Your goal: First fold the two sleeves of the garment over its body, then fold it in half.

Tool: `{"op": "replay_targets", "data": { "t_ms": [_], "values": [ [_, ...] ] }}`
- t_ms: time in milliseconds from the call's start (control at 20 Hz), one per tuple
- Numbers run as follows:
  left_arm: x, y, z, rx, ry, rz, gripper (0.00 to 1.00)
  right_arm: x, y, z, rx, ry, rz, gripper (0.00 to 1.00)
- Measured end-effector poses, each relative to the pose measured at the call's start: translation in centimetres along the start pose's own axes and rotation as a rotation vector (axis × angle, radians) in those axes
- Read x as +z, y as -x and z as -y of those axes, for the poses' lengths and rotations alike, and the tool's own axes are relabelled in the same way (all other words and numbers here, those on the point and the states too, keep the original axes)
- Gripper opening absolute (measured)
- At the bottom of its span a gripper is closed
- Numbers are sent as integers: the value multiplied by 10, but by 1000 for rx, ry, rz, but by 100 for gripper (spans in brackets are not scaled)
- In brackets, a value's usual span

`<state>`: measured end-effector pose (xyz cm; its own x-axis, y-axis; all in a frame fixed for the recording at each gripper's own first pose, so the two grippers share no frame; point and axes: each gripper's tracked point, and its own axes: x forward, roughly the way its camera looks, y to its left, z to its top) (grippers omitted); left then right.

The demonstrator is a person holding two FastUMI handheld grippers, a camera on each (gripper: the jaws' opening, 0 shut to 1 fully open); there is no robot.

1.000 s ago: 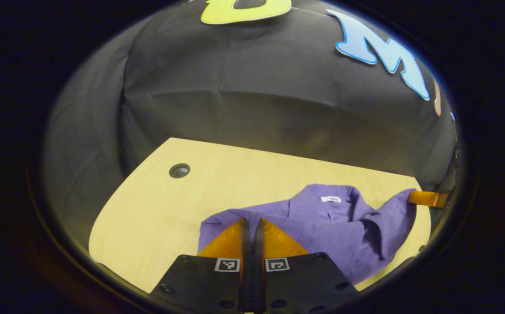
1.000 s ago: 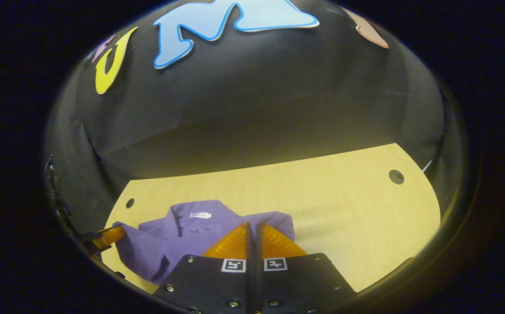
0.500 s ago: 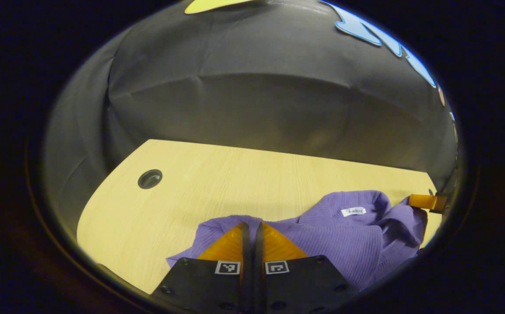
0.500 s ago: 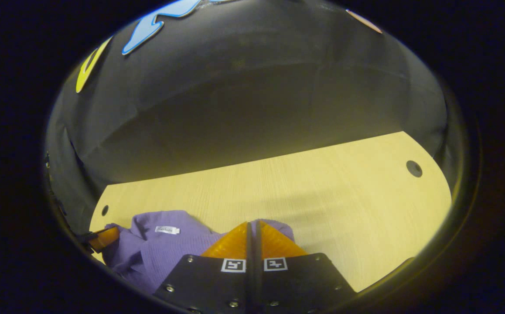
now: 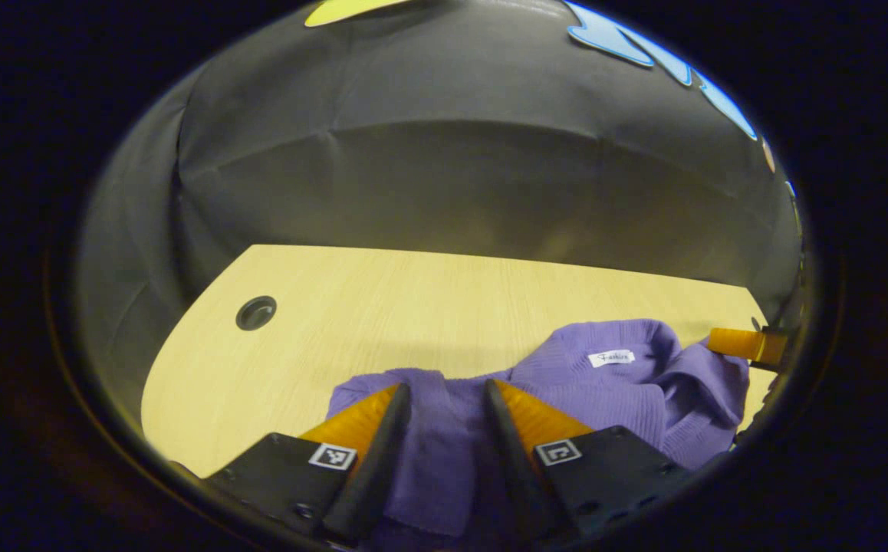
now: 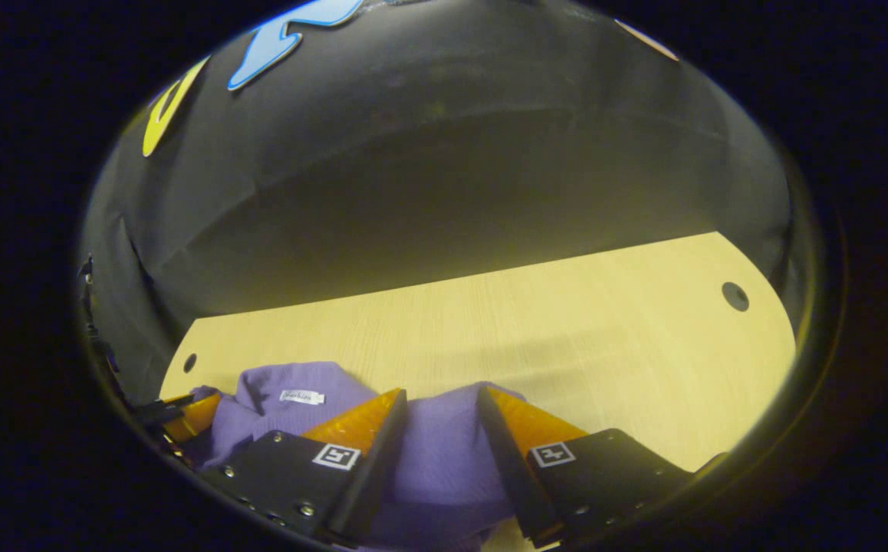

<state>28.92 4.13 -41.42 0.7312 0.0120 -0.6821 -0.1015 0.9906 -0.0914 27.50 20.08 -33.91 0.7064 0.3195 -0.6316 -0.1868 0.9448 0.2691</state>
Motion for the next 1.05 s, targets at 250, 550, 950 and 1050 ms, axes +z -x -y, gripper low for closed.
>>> {"op": "replay_targets", "data": {
  "t_ms": [250,550,950,1050],
  "values": [
    [64,79,23,-46,6,165,98,42,77,-18,15,32,116,70],
    [131,250,54,-111,-48,376,95,94,234,-48,47,77,313,70],
    [122,411,65,-154,-96,529,94,71,386,-68,48,106,444,65],
    [114,424,68,-161,-116,539,94,56,400,-69,43,86,442,69]
  ]
}}
